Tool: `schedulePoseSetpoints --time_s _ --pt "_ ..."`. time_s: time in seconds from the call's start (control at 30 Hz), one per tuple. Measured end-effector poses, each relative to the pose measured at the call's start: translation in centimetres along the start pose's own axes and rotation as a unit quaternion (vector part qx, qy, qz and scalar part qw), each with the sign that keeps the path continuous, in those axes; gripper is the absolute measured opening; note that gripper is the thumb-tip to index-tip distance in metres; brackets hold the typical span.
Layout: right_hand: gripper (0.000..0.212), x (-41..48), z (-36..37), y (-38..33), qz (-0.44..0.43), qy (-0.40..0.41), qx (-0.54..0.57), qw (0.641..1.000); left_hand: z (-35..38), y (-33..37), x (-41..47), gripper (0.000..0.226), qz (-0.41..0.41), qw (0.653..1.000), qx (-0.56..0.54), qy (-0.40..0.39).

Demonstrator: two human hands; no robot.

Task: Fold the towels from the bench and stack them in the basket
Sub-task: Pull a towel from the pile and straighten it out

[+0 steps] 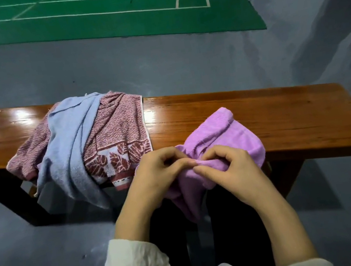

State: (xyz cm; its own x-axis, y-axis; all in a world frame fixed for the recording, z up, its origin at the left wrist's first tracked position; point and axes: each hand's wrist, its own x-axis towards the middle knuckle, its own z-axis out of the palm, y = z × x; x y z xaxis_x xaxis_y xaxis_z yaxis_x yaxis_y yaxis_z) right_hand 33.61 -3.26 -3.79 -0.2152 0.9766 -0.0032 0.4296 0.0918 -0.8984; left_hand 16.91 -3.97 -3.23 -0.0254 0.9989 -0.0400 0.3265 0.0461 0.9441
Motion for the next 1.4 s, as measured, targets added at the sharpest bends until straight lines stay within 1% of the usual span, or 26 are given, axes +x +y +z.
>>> schedulePoseSetpoints --time_s 0.1,0.2,0.27,0.3,0.37,0.43,0.5,0.57,0.63,0.7,0.77,0.83,0.87,0.9,0.93,1.0,1.03,1.07,1.13,1.2,1.3,1.4 --pt "0.013 -0.1 -1.1 0.3 -0.003 0.022 -0.004 1.000 -1.4 -0.2 -0.4 0.011 -0.015 0.997 -0.013 0.070" --pt "0.011 0.0 -1.5 0.5 -0.011 0.036 0.007 0.999 -2.5 -0.9 -0.4 0.017 -0.010 0.991 0.010 0.136" --pt "0.012 -0.1 -1.4 0.6 -0.009 0.048 0.018 0.999 -3.0 -1.5 -0.4 0.015 -0.031 0.984 -0.013 0.176" --pt "0.014 -0.1 -1.4 0.5 -0.013 0.052 0.029 0.998 -3.3 -1.8 -0.4 0.014 -0.025 0.981 -0.006 0.194" --pt "0.018 -0.1 -1.4 0.3 -0.027 0.053 0.052 0.997 -4.1 -2.7 -0.3 0.014 0.005 0.975 0.047 0.219" --pt "0.022 -0.1 -1.3 0.3 -0.037 0.056 0.070 0.995 -4.7 -3.5 -0.2 0.016 0.021 0.968 0.075 0.239" --pt "0.025 -0.1 -1.3 0.3 -0.039 0.059 0.083 0.994 -5.0 -4.0 -0.2 0.017 0.019 0.963 0.080 0.257" --pt "0.025 -0.1 -1.3 0.2 -0.040 0.061 0.102 0.992 -5.2 -4.4 -0.1 0.013 0.001 0.962 0.086 0.260" --pt "0.023 -0.1 -1.4 0.2 -0.045 0.064 0.121 0.990 -5.2 -4.3 0.0 0.015 -0.009 0.968 0.084 0.237" --pt "0.022 -0.1 -1.3 0.0 -0.048 0.056 0.141 0.987 -4.2 -3.0 0.0 0.016 0.013 0.983 0.043 0.179" --pt "0.022 0.0 -0.9 -0.4 -0.057 0.031 0.147 0.987 -2.3 -1.0 0.0 0.010 0.051 0.995 -0.032 0.080" --pt "0.018 0.0 -0.5 -0.8 -0.069 0.008 0.152 0.986 -0.1 0.4 0.0 0.018 0.086 0.994 -0.050 -0.032" --pt "0.015 0.0 -0.4 -0.8 -0.072 0.006 0.146 0.987 0.8 0.6 0.0 0.019 0.096 0.992 -0.044 -0.072" --pt "0.010 0.0 -0.4 -0.6 -0.074 0.009 0.122 0.990 1.4 0.6 0.1 0.016 0.097 0.991 -0.034 -0.087" --pt "0.005 0.1 -0.5 -0.3 -0.075 0.012 0.086 0.993 1.6 0.4 0.2 0.012 0.092 0.992 -0.027 -0.083" --pt "0.008 -0.1 -0.9 0.2 -0.069 0.002 0.052 0.996 1.3 -0.2 0.4 0.010 0.081 0.995 -0.024 -0.050" --pt "0.004 -0.1 -1.2 0.5 -0.059 -0.001 0.058 0.997 1.1 -0.4 0.5 0.010 0.083 0.996 -0.019 -0.031" --pt "0.007 -0.2 -1.4 0.7 -0.048 0.002 0.060 0.997 0.9 -0.6 0.5 0.013 0.086 0.996 -0.007 -0.007" --pt "0.018 -0.1 -1.7 1.1 -0.036 0.010 0.050 0.998 0.3 -1.0 0.6 0.020 0.082 0.995 0.013 0.047" --pt "0.020 0.0 -1.6 1.3 -0.029 0.018 0.047 0.998 -0.3 -1.4 0.6 0.020 0.065 0.993 0.021 0.095" --pt "0.021 0.1 -1.8 1.5 -0.007 0.035 0.075 0.997 -1.3 -2.2 0.6 0.019 0.036 0.987 0.032 0.152" --pt "0.019 0.0 -2.0 1.4 -0.007 0.069 0.118 0.991 -1.5 -2.2 0.7 0.021 0.015 0.983 0.036 0.182"
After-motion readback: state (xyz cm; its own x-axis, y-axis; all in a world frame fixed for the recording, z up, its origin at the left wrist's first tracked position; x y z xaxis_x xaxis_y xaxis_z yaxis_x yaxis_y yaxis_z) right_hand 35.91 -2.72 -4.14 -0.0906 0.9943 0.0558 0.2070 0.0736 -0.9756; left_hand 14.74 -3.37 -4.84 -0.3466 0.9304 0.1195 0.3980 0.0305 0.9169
